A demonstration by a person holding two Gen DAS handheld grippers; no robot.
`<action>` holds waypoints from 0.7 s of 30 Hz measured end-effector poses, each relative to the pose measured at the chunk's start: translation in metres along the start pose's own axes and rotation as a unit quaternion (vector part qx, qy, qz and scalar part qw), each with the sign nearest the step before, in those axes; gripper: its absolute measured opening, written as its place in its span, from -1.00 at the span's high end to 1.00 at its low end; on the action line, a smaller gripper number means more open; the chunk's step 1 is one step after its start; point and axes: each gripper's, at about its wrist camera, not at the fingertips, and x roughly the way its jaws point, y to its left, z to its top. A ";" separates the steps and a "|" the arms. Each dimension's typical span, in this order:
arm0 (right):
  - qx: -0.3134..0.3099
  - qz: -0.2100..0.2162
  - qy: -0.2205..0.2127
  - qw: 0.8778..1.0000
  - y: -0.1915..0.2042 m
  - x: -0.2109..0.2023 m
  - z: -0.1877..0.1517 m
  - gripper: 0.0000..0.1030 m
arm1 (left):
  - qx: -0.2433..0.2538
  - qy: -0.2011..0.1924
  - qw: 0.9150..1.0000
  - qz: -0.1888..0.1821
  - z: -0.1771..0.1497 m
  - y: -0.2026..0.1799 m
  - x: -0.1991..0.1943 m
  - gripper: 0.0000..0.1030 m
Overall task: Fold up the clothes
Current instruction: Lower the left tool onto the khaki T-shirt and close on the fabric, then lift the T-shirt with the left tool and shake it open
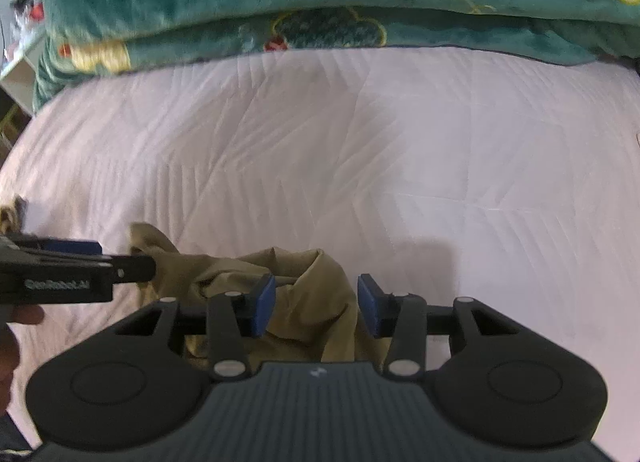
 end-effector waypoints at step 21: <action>0.012 0.026 -0.043 0.999 0.002 -0.053 0.010 0.94 | -0.010 -0.036 0.996 -0.077 0.014 0.005 -0.052 0.87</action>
